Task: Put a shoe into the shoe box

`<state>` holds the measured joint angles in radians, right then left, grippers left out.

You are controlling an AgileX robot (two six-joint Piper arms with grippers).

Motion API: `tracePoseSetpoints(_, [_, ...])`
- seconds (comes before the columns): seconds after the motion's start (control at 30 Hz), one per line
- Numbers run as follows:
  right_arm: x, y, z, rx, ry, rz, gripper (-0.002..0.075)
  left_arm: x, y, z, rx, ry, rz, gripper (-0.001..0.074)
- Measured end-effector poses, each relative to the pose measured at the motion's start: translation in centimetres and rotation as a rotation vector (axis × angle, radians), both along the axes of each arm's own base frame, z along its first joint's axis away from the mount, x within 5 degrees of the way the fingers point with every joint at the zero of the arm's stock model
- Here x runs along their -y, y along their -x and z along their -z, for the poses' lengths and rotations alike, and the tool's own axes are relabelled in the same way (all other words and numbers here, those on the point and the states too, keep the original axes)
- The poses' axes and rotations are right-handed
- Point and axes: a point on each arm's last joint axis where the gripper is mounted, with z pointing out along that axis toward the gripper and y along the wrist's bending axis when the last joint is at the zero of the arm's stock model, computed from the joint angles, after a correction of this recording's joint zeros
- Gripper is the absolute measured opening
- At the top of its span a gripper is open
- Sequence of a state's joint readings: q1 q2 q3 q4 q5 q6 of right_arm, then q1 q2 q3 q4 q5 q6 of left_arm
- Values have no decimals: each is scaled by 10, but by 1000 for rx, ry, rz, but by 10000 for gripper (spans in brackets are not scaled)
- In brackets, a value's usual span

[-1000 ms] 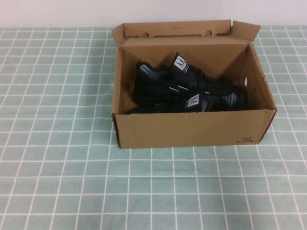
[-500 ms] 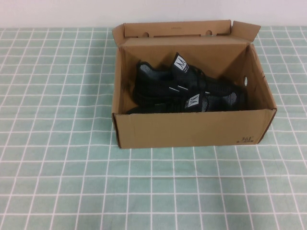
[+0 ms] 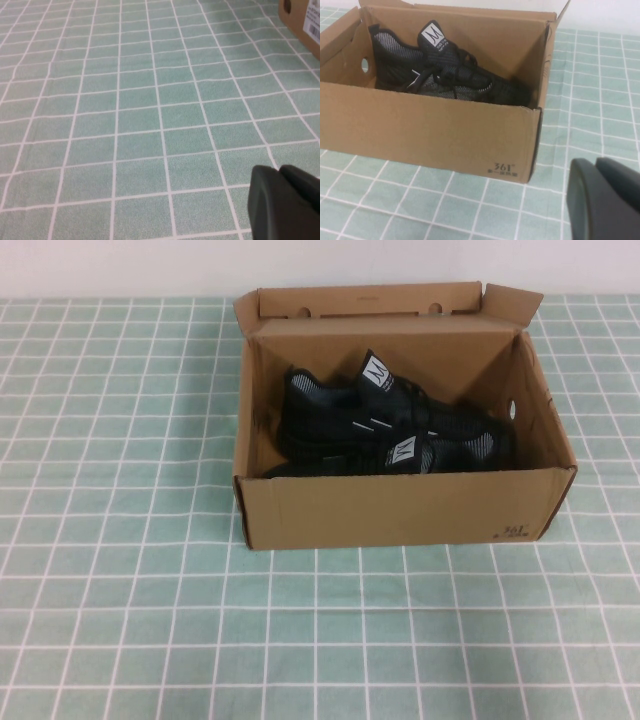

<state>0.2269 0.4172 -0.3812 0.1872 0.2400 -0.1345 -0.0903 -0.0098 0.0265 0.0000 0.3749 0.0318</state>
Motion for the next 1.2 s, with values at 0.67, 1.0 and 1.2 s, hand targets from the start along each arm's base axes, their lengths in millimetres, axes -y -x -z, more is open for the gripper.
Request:
tracePoseSetpoints(0.67, [24, 30, 67, 75, 157, 211, -7, 0, 0, 0, 2, 0, 0, -4])
tracePoseSetpoints(1.0, [25, 40, 115, -33, 164, 224, -7, 0, 0, 0, 0, 0, 0, -4])
tracePoseSetpoints(1.2, [26, 40, 116, -34, 171, 226, -7, 0, 0, 0, 0, 0, 0, -4])
